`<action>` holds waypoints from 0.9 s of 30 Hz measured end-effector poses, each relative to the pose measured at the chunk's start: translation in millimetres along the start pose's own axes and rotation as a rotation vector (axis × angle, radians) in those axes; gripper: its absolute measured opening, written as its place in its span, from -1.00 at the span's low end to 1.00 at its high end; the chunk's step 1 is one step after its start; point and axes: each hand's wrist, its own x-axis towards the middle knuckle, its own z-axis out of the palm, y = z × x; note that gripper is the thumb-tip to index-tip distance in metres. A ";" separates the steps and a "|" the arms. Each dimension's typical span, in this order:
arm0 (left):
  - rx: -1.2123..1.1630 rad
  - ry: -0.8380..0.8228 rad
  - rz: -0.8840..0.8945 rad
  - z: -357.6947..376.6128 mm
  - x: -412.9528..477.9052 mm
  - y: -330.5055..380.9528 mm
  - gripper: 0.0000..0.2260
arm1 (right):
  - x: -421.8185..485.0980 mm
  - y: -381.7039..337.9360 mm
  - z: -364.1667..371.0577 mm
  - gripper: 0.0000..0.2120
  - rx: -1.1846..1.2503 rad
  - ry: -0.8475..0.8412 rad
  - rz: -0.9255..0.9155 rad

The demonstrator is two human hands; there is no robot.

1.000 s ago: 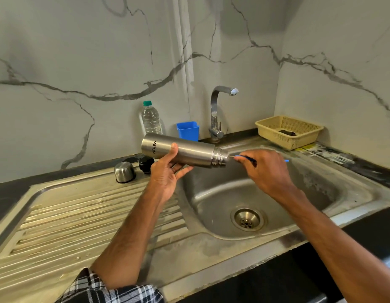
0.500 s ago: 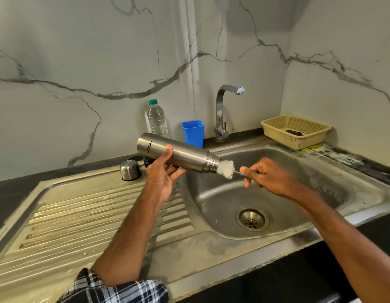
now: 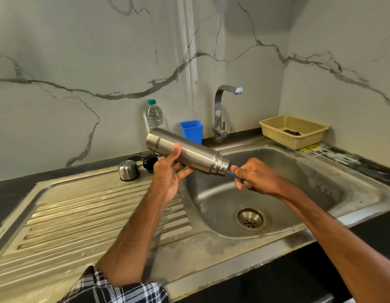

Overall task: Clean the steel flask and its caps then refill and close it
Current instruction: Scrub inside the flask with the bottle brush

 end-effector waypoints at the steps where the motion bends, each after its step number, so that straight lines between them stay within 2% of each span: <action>1: -0.003 0.001 0.013 -0.7 0.6 1.2 -0.35 | -3.5 -0.2 -5.8 -0.48 0.002 0.004 0.009; 4: -0.013 0.023 0.038 -13.3 7.9 5.2 -0.04 | -16.4 1.8 -27.3 -0.47 0.000 0.015 0.056; 7: -0.020 -0.015 0.026 -9.4 5.0 1.7 -0.01 | -13.4 -4.6 -18.6 -0.46 0.028 -0.011 0.087; 9: -0.004 -0.053 0.015 -1.5 0.5 -1.9 -0.12 | -7.1 -9.0 -4.8 -0.46 0.048 -0.028 0.077; 12: 0.008 -0.036 0.018 -1.4 -1.2 0.8 -0.45 | -12.3 -4.6 -13.3 -0.45 0.031 -0.006 0.083; 15: -0.023 -0.011 0.023 -9.9 1.4 4.9 -0.54 | -18.8 -1.2 -26.1 -0.44 -0.010 0.027 0.095; 20: 0.050 -0.042 -0.009 5.8 -2.4 -3.6 -0.64 | -4.5 -9.4 -1.7 -0.48 -0.045 0.014 0.036; 21: 0.044 -0.039 -0.005 5.4 -1.9 -2.5 -0.59 | -6.3 -7.3 -5.8 -0.47 -0.057 0.032 0.029; 24: -0.001 -0.020 0.030 -7.7 4.1 4.2 -0.13 | -17.2 1.1 -28.7 -0.45 -0.079 0.076 0.043; 25: 0.000 -0.022 0.036 -11.1 5.1 4.4 -0.05 | -19.0 1.5 -31.8 -0.45 -0.080 0.076 0.060; 27: -0.005 -0.063 0.031 -7.4 4.3 2.6 -0.03 | -15.4 -2.3 -27.0 -0.46 -0.039 0.062 0.092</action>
